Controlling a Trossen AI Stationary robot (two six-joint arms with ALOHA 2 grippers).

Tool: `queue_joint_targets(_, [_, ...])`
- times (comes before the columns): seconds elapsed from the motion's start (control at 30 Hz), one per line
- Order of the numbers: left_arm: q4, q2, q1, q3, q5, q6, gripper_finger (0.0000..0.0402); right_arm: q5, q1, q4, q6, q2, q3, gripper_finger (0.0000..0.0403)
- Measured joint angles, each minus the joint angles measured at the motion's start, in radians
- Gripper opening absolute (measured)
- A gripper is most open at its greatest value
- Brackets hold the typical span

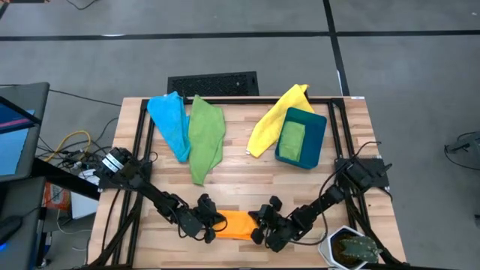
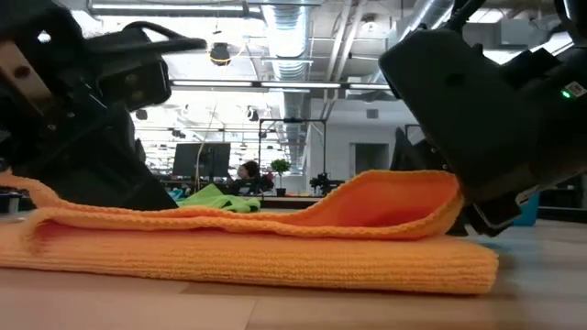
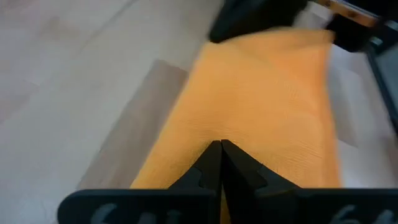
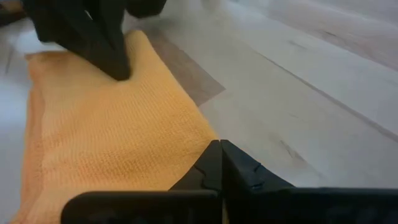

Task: Fold microfiber towels
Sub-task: Fold the orange microfiber cloth

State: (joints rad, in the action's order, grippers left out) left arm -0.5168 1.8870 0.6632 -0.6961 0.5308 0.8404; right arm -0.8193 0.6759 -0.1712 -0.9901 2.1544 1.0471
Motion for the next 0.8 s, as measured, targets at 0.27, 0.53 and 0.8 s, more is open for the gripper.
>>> queue_joint_targets(0.27, [0.038, -0.177, -0.022, 0.0, -0.061, -0.088, 0.0, -0.03, 0.001, -0.016, 0.211, -0.192, -0.005, 0.002])
queue_joint_targets(0.53, [-0.074, -0.138, 0.075, -0.001, 0.076, -0.093, 0.0, -0.035, 0.066, -0.319, 0.315, -0.097, -0.006, 0.0023])
queue_joint_targets(0.8, [-0.121, 0.036, 0.086, -0.002, 0.09, 0.013, 0.0, -0.005, 0.073, -0.396, 0.157, 0.111, 0.059, 0.0018])
